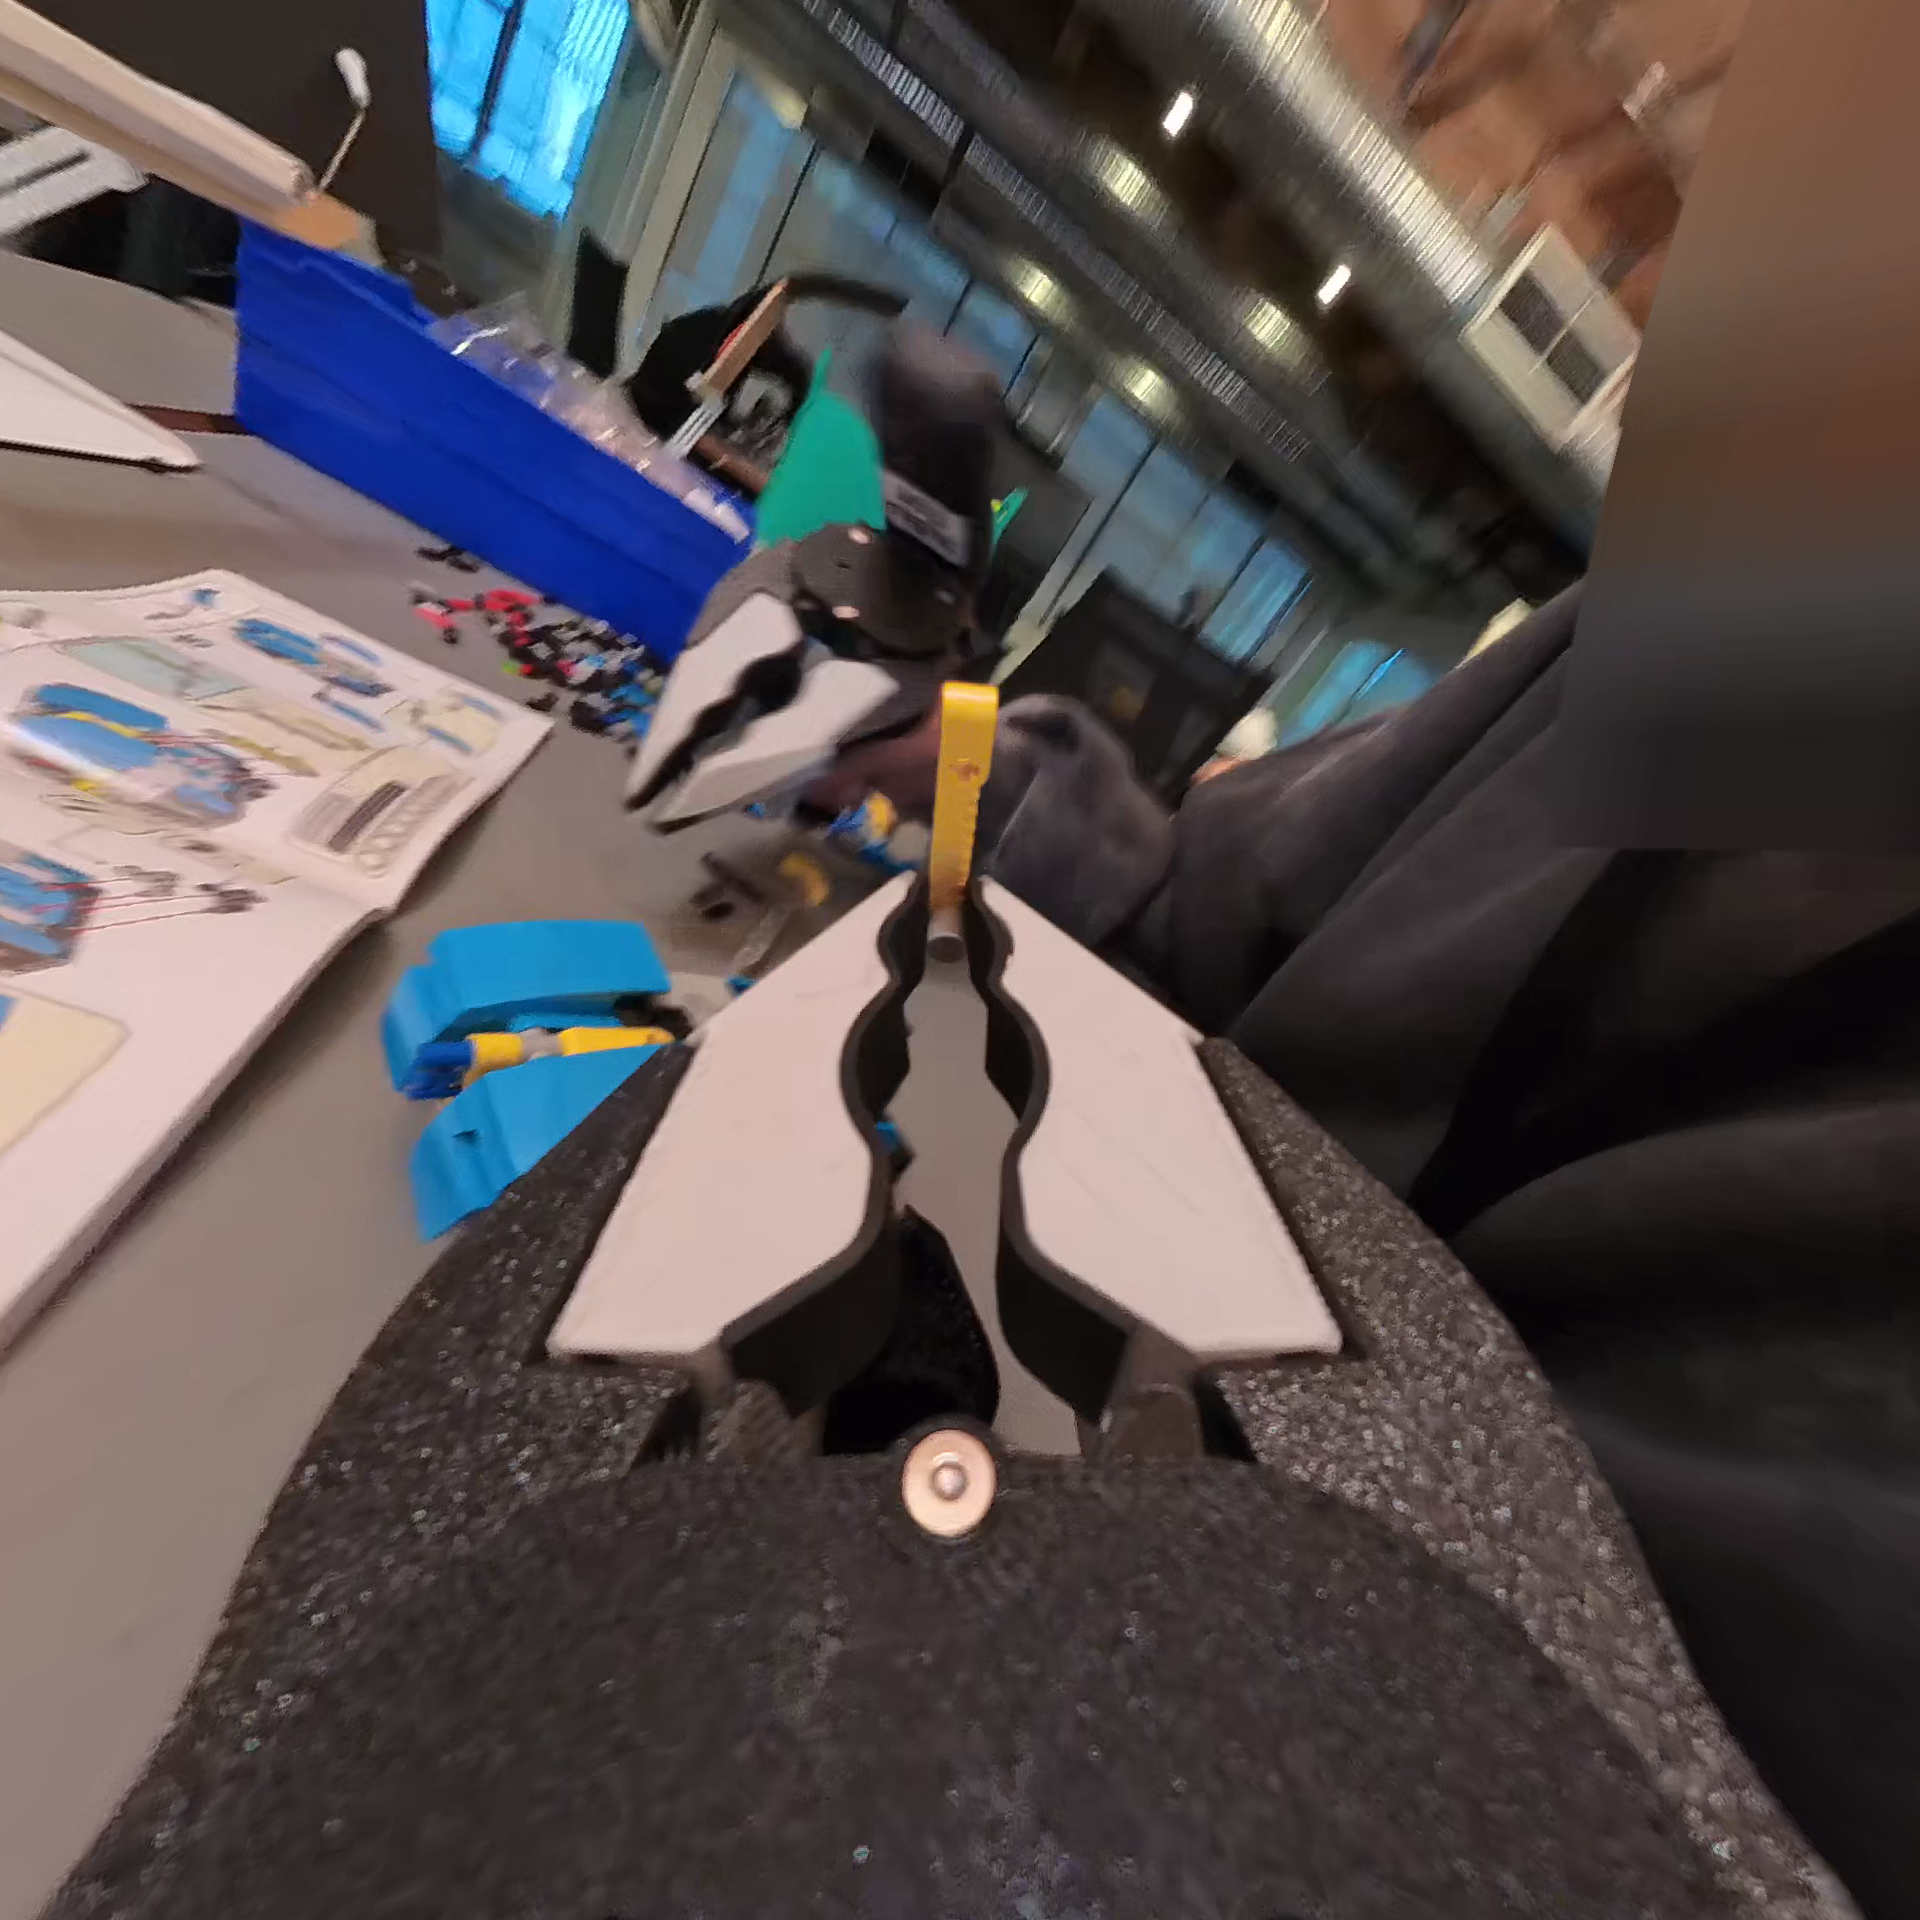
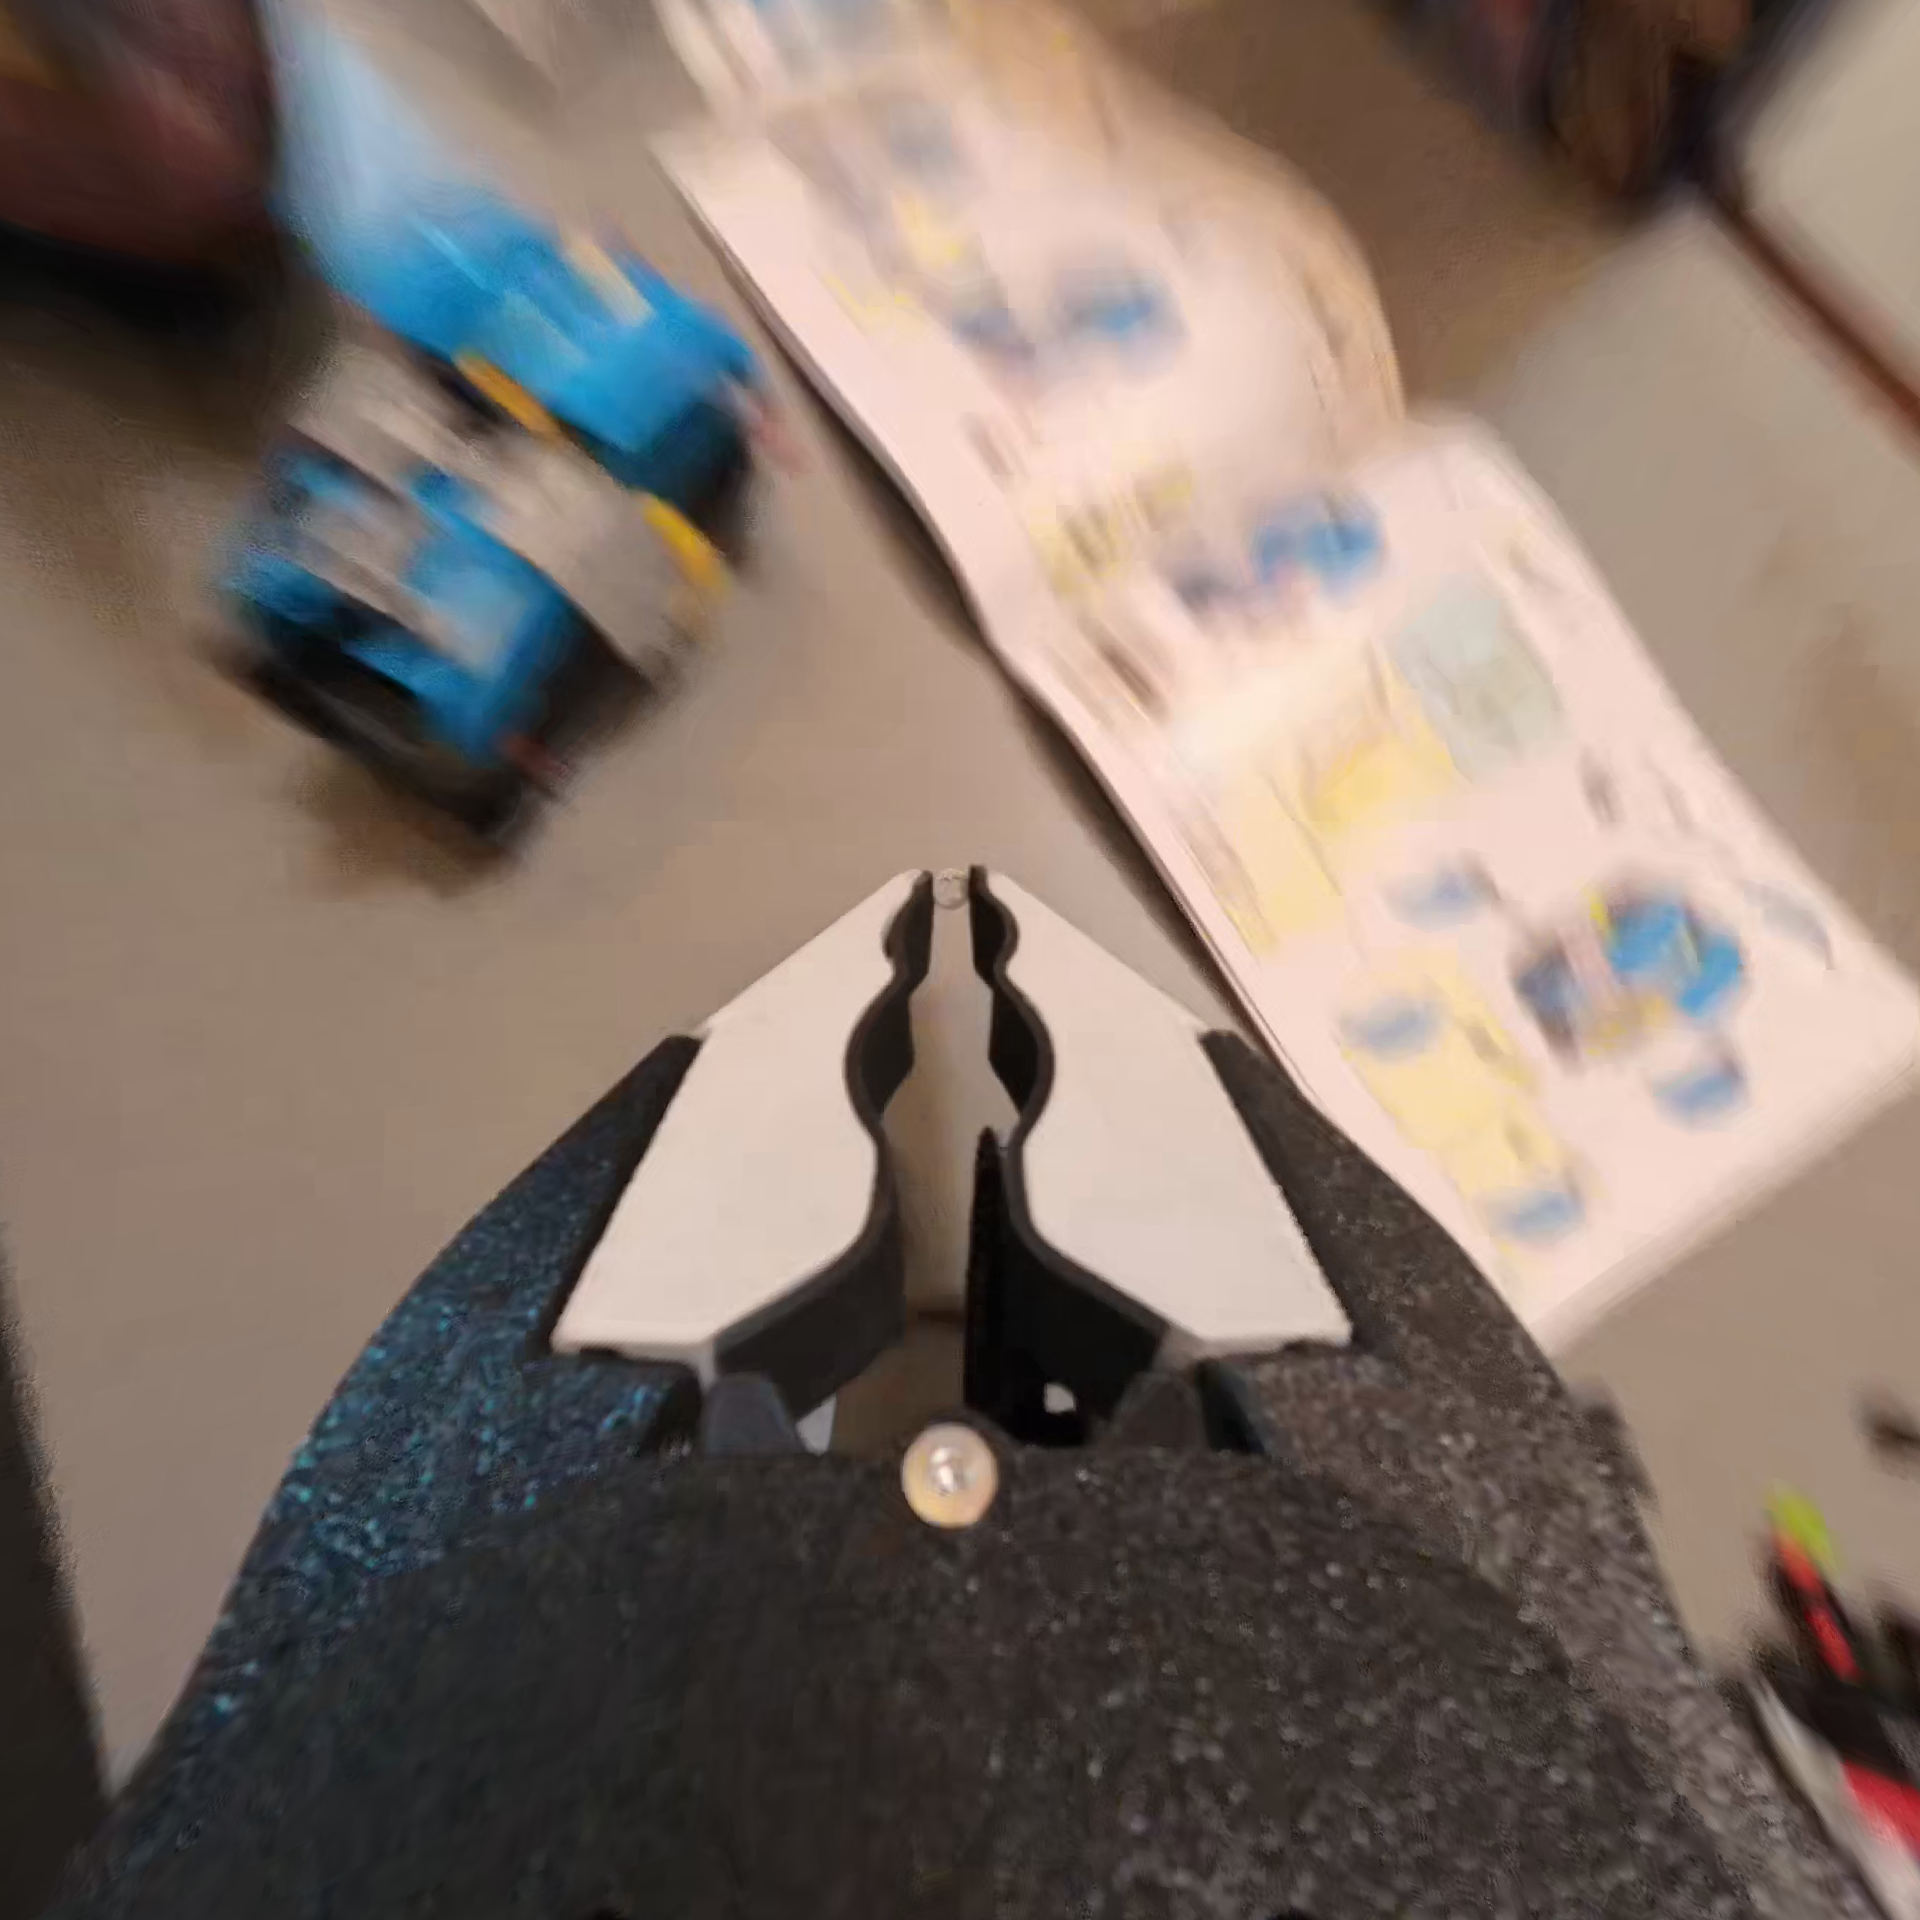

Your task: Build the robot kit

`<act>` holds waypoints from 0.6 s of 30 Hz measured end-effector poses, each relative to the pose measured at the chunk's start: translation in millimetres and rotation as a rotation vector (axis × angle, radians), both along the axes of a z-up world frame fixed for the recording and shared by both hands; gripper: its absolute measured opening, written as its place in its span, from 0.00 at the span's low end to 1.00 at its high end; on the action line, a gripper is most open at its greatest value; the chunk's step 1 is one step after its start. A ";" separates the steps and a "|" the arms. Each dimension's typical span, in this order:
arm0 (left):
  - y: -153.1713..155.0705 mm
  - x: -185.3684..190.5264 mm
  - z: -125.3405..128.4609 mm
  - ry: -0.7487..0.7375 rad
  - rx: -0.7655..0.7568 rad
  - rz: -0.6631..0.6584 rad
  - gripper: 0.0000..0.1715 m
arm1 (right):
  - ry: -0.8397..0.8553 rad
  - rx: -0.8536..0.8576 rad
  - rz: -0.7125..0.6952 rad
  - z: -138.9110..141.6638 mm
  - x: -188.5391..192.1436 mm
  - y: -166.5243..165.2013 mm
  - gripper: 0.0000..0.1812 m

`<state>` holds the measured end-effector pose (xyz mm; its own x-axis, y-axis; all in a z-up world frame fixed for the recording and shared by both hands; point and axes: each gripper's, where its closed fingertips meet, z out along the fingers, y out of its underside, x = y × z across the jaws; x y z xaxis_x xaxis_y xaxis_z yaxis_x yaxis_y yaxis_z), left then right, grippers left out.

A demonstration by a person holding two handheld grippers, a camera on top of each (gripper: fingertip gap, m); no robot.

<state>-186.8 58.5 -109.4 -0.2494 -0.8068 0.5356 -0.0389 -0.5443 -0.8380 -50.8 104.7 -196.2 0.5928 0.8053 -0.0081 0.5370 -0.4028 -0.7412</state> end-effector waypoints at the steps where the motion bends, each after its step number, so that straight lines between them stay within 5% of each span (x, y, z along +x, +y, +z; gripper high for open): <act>1: 0.6 -1.5 3.6 -0.025 -0.037 -0.013 0.04 | 0.124 0.075 0.071 27.0 -25.9 -7.3 0.04; 5: 2.0 -5.9 14.2 -0.108 -0.165 -0.062 0.03 | 0.494 0.214 0.202 105.8 -104.4 -31.0 0.03; 10: -0.4 -8.5 22.0 -0.164 -0.227 -0.090 0.03 | 0.584 0.153 0.275 113.3 -146.2 -42.3 0.03; 18: -0.4 -9.1 23.6 -0.173 -0.230 -0.089 0.03 | 0.577 0.159 0.273 114.0 -147.8 -43.1 0.03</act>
<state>-195.9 58.1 -85.8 -0.4173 -0.6403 0.6449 0.0376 -0.7212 -0.6917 -198.7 61.5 -82.2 0.3030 0.9437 -0.1324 0.1029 -0.1705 -0.9800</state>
